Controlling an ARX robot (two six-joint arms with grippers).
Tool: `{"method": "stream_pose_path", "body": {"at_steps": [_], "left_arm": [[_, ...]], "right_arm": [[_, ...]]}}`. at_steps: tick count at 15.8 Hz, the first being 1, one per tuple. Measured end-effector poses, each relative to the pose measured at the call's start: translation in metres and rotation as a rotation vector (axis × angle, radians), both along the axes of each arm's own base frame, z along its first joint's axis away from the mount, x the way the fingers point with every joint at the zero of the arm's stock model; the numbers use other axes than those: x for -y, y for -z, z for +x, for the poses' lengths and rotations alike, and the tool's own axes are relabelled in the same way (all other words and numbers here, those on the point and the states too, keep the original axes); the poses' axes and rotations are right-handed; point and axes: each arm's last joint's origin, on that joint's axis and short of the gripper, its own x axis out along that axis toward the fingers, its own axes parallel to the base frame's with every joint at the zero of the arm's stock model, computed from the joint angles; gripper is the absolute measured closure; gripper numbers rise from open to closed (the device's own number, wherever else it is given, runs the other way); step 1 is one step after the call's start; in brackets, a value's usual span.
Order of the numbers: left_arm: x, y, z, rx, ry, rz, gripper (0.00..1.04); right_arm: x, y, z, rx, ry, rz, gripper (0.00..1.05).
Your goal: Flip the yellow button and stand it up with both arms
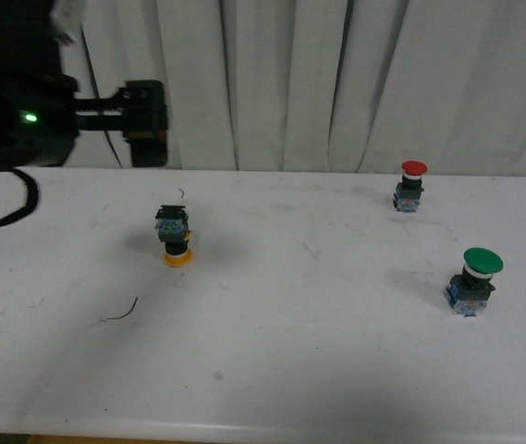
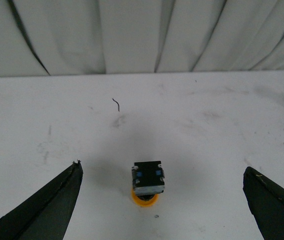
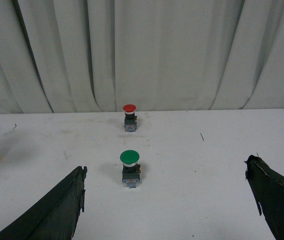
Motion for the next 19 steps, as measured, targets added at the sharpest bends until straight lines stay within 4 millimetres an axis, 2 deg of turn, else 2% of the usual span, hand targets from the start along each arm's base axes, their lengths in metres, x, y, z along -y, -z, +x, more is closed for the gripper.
{"method": "stream_pose_path", "body": {"at_steps": [2, 4, 8, 13, 19], "left_arm": [[0.017, 0.012, 0.032, -0.061, 0.064, 0.033, 0.07], [0.026, 0.020, 0.054, -0.125, 0.112, 0.060, 0.07], [0.024, 0.026, 0.084, -0.261, 0.138, 0.073, 0.07], [0.015, 0.040, 0.099, -0.384, 0.101, 0.078, 0.07], [0.005, 0.059, 0.102, -0.464, 0.072, 0.064, 0.07]], "right_arm": [[0.000, 0.000, 0.000, 0.000, 0.000, 0.000, 0.06], [0.000, 0.000, 0.000, 0.000, 0.000, 0.000, 0.06], [0.000, 0.000, 0.000, 0.000, 0.000, 0.000, 0.06], [0.000, 0.000, 0.000, 0.000, 0.000, 0.000, 0.06], [0.000, 0.000, 0.000, 0.000, 0.000, 0.000, 0.06]]}}
